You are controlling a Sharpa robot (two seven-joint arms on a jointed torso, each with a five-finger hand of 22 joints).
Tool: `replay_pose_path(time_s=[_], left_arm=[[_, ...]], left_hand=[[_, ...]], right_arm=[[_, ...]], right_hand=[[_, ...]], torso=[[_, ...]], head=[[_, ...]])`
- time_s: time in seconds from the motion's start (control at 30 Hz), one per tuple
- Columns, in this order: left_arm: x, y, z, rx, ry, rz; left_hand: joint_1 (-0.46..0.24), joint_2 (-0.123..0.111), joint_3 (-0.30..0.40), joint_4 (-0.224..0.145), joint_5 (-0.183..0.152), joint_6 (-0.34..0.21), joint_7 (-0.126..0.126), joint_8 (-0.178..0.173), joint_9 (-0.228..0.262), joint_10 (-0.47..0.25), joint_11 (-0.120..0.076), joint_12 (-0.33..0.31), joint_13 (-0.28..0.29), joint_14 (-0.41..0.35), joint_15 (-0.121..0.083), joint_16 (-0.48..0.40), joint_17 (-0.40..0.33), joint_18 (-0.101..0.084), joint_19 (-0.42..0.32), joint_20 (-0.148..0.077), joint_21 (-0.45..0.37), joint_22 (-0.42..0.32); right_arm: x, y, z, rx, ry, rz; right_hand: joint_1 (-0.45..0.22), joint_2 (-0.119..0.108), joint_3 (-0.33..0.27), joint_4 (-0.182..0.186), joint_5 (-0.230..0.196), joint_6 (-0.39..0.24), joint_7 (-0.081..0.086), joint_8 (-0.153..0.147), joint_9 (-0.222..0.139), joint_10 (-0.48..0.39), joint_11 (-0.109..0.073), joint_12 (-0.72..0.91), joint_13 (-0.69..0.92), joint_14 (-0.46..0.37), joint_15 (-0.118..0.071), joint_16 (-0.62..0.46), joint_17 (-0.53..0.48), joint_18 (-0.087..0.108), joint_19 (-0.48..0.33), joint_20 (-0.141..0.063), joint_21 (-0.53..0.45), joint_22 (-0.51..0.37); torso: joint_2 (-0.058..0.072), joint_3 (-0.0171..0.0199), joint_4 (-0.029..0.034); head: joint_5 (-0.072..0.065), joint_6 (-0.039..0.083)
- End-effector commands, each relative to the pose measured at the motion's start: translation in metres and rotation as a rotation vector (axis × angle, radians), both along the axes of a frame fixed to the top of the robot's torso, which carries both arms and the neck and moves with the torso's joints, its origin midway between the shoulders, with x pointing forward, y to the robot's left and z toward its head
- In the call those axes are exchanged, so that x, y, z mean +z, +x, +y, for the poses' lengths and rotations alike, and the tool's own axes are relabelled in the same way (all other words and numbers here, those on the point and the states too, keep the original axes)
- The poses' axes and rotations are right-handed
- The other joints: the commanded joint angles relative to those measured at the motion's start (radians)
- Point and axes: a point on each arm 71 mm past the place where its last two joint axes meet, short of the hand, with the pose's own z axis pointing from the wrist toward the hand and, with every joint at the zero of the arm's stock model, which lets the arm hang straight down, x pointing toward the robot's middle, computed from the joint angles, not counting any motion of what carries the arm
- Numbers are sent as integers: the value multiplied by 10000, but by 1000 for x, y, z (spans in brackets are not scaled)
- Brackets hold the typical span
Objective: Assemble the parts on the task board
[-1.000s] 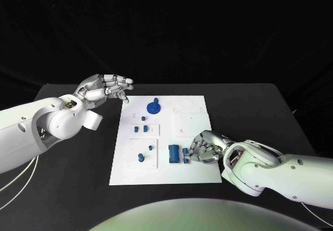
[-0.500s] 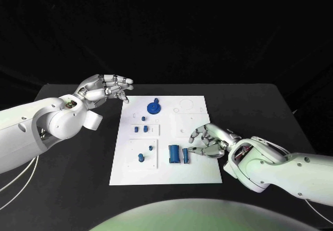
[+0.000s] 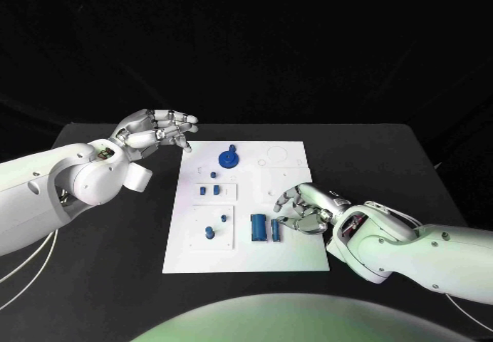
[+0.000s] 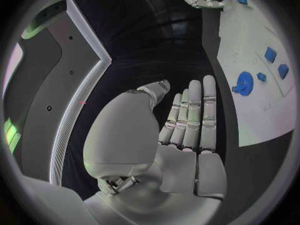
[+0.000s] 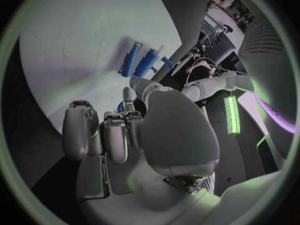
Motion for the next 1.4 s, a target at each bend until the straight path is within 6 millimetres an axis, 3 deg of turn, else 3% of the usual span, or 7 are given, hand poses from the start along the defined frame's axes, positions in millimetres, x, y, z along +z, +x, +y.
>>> replay_pose_path(time_s=[0.03, 0.43, 1.03, 1.4], left_arm=[[1, 0, -1, -120, -78, -59], [1, 0, -1, -120, -76, -58], [1, 0, -1, -95, -62, -52], [1, 0, -1, -87, -57, -50]], left_hand=[[-74, -23, 17, 53, -30, -69, 496, 45, -14, -65, -30, 48, 13, -58, 37, 16, 11, 139, 57, -17, -69, -15], [-74, -23, 17, 53, -30, -69, 496, 45, -14, -65, -30, 48, 13, -58, 37, 16, 11, 139, 57, -17, -69, -15], [-74, -23, 17, 53, -30, -69, 496, 45, -14, -65, -30, 48, 13, -58, 37, 16, 11, 139, 57, -17, -69, -15], [-74, -23, 17, 53, -30, -69, 496, 45, -14, -65, -30, 48, 13, -58, 37, 16, 11, 139, 57, -17, -69, -15]], right_arm=[[-3, -2, 3, 463, -250, 174], [-6, -2, 4, 569, -371, 399], [-9, -1, 4, 645, -518, 589], [-10, 0, 4, 547, -522, 558]], right_hand=[[-70, 5, 222, -125, 46, 153, -26, -59, -56, 499, 25, 4, 1997, 913, 57, -35, 2114, -14, 389, 73, 89, 1982], [-403, 178, 704, -463, 26, 451, -104, -60, -116, 544, -41, 60, 2034, 924, 7, -14, 2166, -29, 414, 39, 197, 2006], [-683, 168, 792, -606, 7, 579, -151, -27, -114, 617, -79, 165, 2111, 934, -23, 2, 2209, -46, 440, 12, 299, 2028], [-830, 155, 798, -626, 1, 582, -159, -35, -122, 605, -88, 142, 2093, 933, -35, 0, 2202, -44, 437, 1, 287, 2025]], torso=[[-3, -6, -10], [-3, 10, -12], [-4, 6, -10], [-5, 9, -14]], head=[[16, -1], [22, -1], [-19, -1], [37, -1]])
